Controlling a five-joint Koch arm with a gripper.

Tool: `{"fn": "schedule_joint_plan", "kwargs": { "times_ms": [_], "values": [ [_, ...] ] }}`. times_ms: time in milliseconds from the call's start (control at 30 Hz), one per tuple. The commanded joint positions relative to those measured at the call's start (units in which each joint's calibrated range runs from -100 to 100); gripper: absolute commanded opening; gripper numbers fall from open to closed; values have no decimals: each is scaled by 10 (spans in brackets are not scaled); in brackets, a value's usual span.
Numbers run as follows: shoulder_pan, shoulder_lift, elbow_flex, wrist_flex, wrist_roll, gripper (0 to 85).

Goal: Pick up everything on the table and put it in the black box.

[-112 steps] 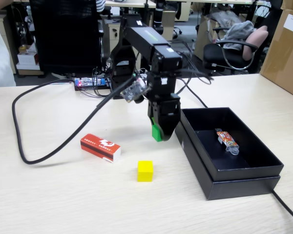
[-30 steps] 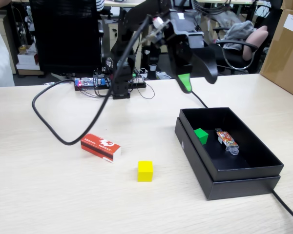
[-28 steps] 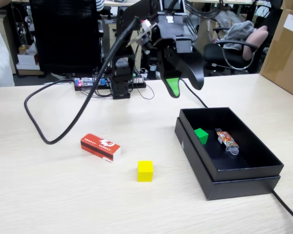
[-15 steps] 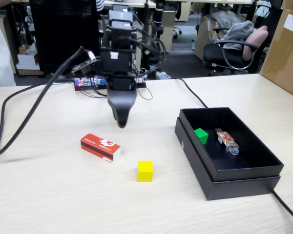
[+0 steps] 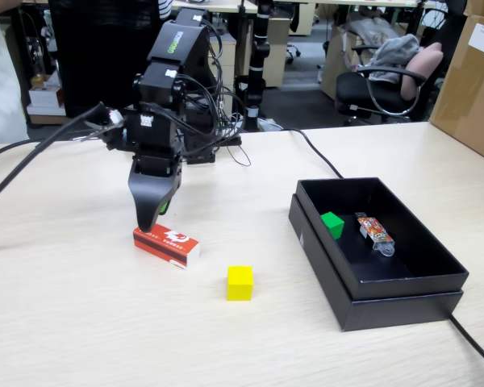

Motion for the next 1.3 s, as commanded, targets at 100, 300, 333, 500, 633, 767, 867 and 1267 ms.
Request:
{"fn": "schedule_joint_plan", "kwargs": {
  "times_ms": [100,300,333,500,633,767,867,1267],
  "values": [
    [1,20,5,52,65,467],
    [10,49,-14,84,82,467],
    [12,57,-17,92,83,467],
    [19,76,-21,104,85,465],
    [23,84,-22,112,85,435],
    [25,93,-24,115,82,390],
    [25,93,-33,141,75,274],
    [20,91,-44,154,64,76]
  ]
}}
